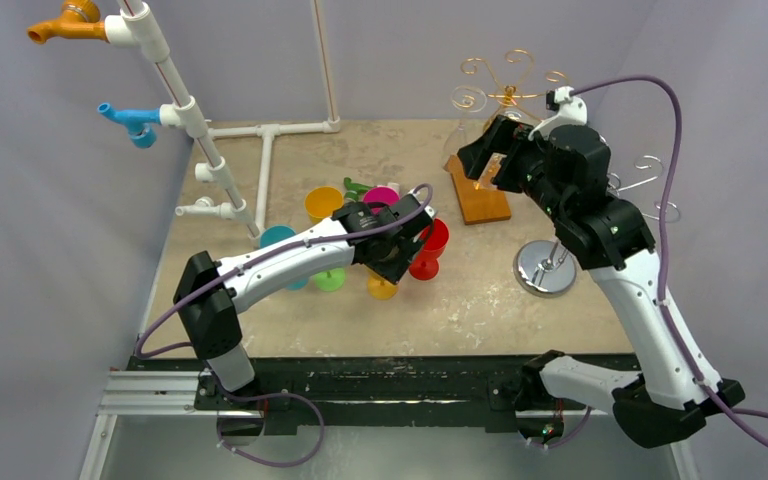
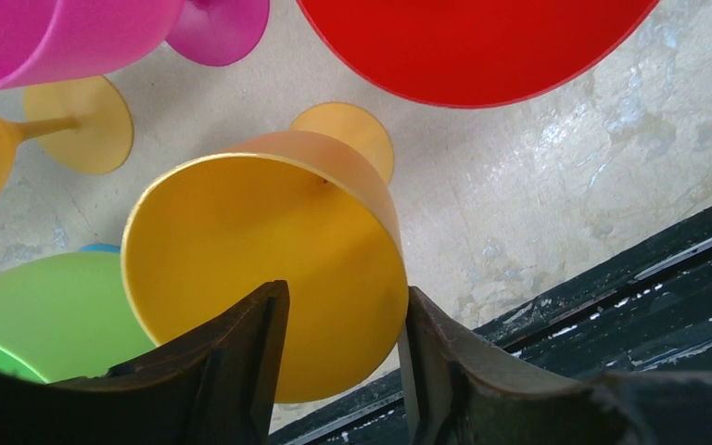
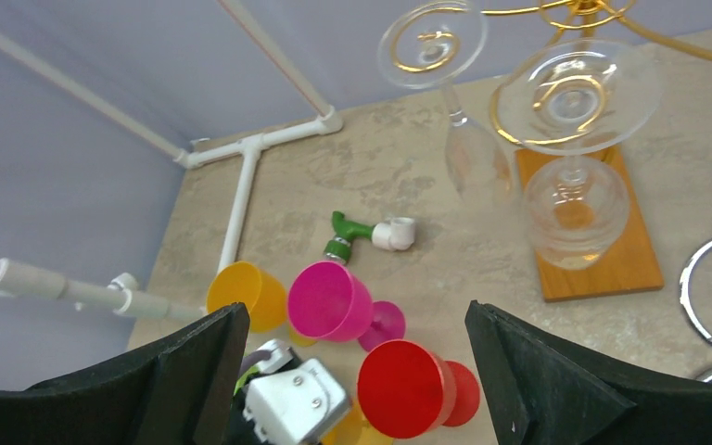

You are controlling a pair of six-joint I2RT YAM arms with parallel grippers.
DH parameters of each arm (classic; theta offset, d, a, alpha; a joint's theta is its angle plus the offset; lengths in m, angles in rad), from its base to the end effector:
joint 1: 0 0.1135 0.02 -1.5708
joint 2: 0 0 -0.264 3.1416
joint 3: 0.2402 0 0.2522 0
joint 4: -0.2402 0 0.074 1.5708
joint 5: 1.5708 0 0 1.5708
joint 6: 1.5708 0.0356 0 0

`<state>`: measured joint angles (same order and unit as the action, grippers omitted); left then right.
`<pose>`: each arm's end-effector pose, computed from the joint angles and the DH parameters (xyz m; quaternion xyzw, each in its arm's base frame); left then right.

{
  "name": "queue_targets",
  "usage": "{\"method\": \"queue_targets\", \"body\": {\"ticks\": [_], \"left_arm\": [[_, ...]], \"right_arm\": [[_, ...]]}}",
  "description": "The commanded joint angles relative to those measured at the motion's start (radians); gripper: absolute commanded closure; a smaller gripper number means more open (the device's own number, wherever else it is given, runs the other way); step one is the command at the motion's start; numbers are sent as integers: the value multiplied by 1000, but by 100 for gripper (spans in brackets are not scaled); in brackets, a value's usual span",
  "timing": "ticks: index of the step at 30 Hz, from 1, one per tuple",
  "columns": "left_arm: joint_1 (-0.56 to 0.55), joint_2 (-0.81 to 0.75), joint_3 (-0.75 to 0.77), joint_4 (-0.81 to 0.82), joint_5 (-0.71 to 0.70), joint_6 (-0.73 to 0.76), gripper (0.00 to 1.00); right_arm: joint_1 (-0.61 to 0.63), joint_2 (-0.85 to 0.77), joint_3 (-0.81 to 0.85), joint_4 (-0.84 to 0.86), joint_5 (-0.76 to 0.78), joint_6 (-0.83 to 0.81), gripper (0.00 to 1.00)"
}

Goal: Take the wine glass off the wine glass rack
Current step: Place the wine glass at the center of the board, then pick up the wine glass from the wine rack.

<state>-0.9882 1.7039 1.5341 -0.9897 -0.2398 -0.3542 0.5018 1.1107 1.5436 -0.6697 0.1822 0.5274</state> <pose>0.1996 -0.2876 0.2934 0.2798 0.9311 -0.0344 0.2316 0.1837 0.0934 0.4817 0.0663 0.7816 0.2410 0.5715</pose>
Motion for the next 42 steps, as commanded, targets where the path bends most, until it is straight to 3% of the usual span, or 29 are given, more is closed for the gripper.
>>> {"method": "queue_targets", "body": {"ticks": [1, 10, 24, 42], "left_arm": [[10, -20, 50, 37, -12, 19, 48], [16, -50, 67, 52, 5, 34, 37], [17, -117, 120, 70, 17, 71, 1], [17, -228, 237, 110, -30, 103, 0]], "right_arm": [[-60, 43, 57, 37, -30, -26, 1], [-100, 150, 183, -15, 128, -72, 1], [-138, 330, 359, -104, 279, -193, 1], [-158, 458, 491, -209, 334, -260, 1]]}}
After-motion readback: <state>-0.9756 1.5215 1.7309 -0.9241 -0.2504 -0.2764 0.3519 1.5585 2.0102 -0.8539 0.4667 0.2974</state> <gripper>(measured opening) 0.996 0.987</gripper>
